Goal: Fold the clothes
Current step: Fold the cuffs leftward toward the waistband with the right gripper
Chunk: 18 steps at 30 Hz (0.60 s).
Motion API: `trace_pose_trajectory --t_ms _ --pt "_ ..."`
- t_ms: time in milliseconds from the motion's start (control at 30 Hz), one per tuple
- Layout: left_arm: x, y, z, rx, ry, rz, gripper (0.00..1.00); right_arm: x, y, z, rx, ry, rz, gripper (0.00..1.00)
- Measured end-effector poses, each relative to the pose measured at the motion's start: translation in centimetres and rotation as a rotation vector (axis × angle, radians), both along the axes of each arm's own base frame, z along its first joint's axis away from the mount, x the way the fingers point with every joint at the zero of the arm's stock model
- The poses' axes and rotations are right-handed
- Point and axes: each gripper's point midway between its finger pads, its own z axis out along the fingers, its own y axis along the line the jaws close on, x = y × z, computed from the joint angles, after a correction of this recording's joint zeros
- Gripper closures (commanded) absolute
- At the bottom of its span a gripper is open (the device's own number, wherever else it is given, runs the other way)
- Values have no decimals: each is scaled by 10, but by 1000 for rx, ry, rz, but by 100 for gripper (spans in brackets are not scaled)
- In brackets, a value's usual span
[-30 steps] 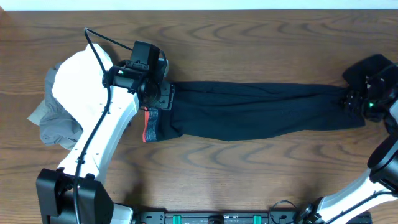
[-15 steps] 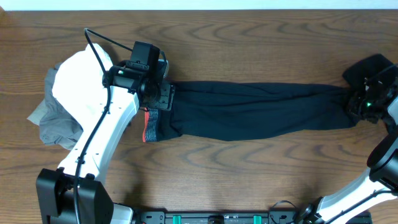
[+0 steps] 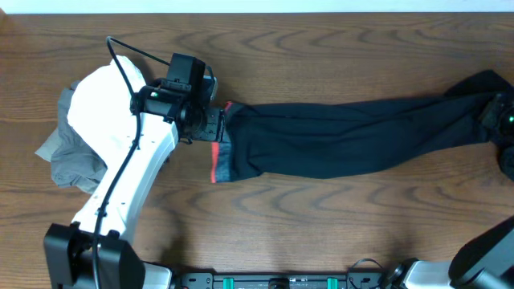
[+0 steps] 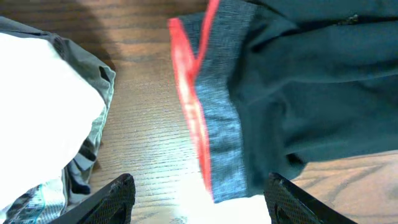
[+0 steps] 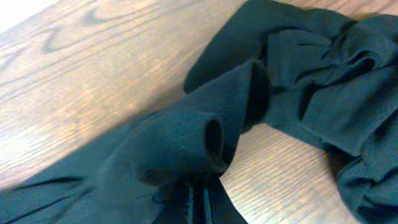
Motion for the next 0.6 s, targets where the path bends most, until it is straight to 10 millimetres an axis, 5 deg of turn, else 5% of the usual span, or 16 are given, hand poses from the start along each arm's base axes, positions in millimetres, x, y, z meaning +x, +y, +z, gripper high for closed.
trace_pose_trajectory --t_ms 200,367,600 --pt "-4 2 38 -21 -89 -1 27 8 47 -4 60 34 87 99" --pt "-7 4 80 -52 -210 5 26 17 108 -11 92 81 228 99" --pt "-15 22 109 -65 -298 54 26 12 193 -20 117 163 429 99"
